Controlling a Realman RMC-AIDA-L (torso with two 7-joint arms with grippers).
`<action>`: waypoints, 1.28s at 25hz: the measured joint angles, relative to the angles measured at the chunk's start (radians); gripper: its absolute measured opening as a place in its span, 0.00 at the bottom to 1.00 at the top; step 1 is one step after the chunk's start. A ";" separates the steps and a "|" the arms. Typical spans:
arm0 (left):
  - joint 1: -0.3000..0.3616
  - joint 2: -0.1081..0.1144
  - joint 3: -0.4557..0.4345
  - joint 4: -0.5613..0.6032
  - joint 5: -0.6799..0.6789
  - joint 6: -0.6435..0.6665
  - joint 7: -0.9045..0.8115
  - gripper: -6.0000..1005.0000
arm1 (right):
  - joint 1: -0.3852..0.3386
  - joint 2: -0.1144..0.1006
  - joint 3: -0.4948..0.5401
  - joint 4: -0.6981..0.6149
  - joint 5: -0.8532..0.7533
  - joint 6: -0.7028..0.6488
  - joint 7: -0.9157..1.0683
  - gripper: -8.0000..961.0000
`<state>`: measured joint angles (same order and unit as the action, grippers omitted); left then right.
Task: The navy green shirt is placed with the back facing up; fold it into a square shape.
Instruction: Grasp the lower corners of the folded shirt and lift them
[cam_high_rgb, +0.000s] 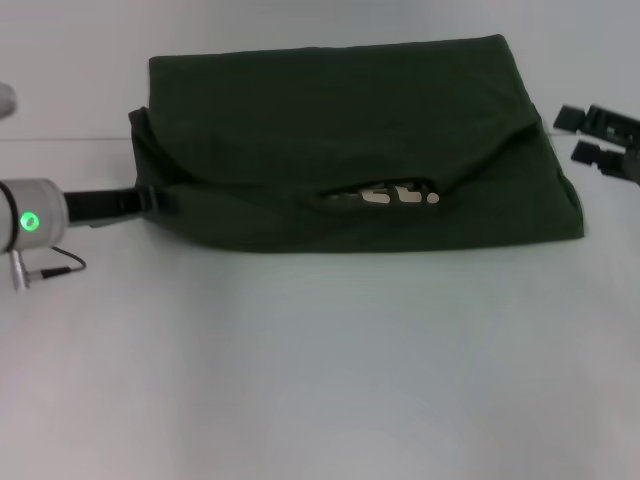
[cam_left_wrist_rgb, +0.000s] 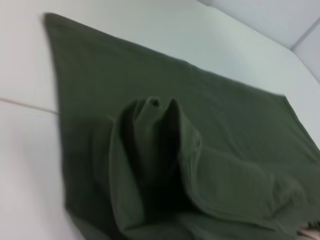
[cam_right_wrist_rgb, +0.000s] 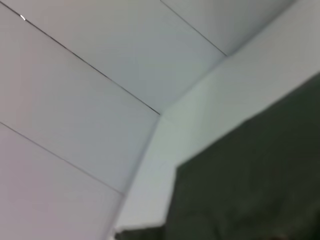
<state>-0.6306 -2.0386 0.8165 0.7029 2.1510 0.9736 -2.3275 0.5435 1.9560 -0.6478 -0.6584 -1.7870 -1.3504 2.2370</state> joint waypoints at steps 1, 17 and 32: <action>-0.003 0.010 0.000 0.001 0.000 0.001 -0.022 0.01 | 0.002 -0.008 -0.004 -0.002 -0.024 -0.001 0.012 0.93; -0.050 0.038 -0.002 -0.003 0.051 0.004 -0.126 0.01 | 0.210 -0.131 -0.043 -0.068 -0.662 0.021 0.361 0.92; -0.059 0.032 -0.003 0.003 0.050 0.019 -0.129 0.01 | 0.301 -0.034 -0.133 0.009 -0.887 0.275 0.395 0.91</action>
<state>-0.6895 -2.0063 0.8137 0.7057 2.2013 0.9927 -2.4565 0.8448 1.9220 -0.7808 -0.6492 -2.6743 -1.0751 2.6322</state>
